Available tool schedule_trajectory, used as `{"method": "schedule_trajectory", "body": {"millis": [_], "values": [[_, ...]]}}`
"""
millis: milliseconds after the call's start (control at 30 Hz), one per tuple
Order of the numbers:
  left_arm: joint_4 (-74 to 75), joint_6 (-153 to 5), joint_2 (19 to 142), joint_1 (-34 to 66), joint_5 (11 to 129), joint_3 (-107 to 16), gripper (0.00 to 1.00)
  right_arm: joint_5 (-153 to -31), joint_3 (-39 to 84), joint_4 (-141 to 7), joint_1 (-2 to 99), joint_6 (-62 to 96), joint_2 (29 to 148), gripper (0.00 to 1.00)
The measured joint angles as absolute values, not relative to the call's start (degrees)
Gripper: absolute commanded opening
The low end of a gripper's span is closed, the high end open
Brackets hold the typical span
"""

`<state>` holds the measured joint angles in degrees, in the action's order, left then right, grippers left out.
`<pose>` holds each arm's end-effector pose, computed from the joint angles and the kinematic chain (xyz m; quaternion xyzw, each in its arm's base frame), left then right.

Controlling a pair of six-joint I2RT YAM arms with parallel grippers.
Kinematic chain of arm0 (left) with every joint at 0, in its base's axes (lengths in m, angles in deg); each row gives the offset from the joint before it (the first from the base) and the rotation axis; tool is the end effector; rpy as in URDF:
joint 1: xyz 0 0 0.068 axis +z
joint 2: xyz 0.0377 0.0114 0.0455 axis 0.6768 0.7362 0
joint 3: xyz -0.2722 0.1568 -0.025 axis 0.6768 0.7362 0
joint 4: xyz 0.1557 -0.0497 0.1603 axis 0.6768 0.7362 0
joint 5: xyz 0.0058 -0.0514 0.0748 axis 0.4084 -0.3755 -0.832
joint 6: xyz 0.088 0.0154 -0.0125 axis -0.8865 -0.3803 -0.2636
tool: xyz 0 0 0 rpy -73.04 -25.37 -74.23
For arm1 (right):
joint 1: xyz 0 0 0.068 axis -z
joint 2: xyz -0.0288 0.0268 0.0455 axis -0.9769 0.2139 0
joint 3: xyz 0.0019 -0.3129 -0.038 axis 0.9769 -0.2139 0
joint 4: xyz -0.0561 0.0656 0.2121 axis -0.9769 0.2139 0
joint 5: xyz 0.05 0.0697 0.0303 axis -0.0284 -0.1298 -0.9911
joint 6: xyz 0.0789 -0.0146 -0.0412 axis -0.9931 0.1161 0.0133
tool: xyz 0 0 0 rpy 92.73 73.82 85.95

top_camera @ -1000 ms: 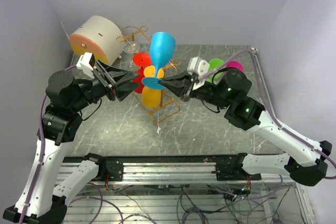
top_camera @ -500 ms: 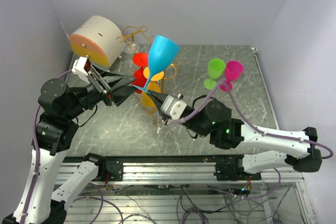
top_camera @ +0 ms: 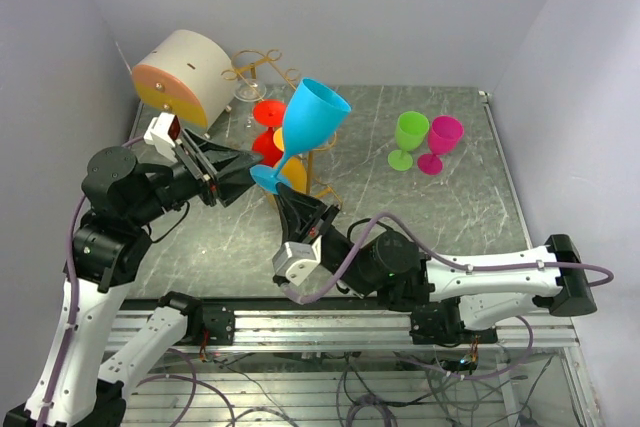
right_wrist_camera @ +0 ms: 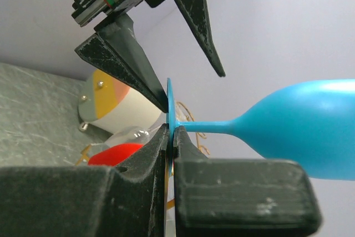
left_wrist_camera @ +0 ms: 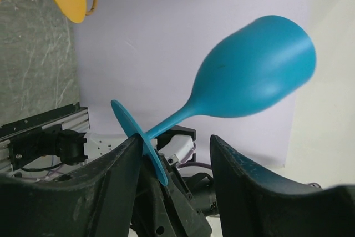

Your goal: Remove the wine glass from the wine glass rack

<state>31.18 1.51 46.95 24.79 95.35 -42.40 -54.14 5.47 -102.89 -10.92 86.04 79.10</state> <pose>0.0758 -0.0713 0.4635 -0.2281 0.6802 -0.6549 0.2374 0.0474 0.2757 0.4689 -0.4710 0.3446 0.0394 0.8111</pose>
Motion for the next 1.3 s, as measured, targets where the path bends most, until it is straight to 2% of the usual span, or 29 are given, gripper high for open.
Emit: {"method": "schedule_trajectory", "body": {"millis": [100,200,233,367,533,633,867,1100,1200,1300], "values": [[32.2,0.2,47.4,24.8,95.4,-42.4,0.42,-53.9,5.3,-104.4,-11.2,88.9,80.0,0.0],[32.7,-0.7,47.6,24.8,95.6,-42.4,0.11,-53.9,5.3,-105.6,-11.3,90.6,80.1,0.0],[32.7,-1.1,47.6,24.8,95.8,-42.4,0.07,-54.0,5.3,-106.0,-11.3,90.8,80.1,0.0],[32.1,-1.1,47.3,24.8,96.2,-42.0,0.07,-53.8,5.3,-105.8,-11.4,92.0,79.9,0.03],[29.8,-1.1,45.9,24.7,96.6,-39.0,0.07,-53.1,3.3,-104.4,-11.9,89.5,78.4,0.32],[26.3,-1.1,44.9,24.7,96.3,-36.5,0.07,-50.8,2.2,-100.5,-12.8,84.8,76.1,0.38],[15.7,0.0,40.6,24.7,95.7,-28.4,0.07,-42.7,4.6,-79.6,-13.5,65.3,66.6,0.4],[16.1,-10.8,39.4,24.7,93.5,-29.5,0.07,-33.8,20.8,-51.8,-12.8,40.1,67.1,0.41],[17.7,-14.7,37.1,24.7,91.5,-29.5,0.07,-33.7,28.4,-41.7,-7.6,32.7,70.4,0.38],[19.5,-17.7,34.3,24.7,89.1,-29.4,0.07,-38.0,32.4,-36.6,4.4,28.7,72.9,0.37]]}}
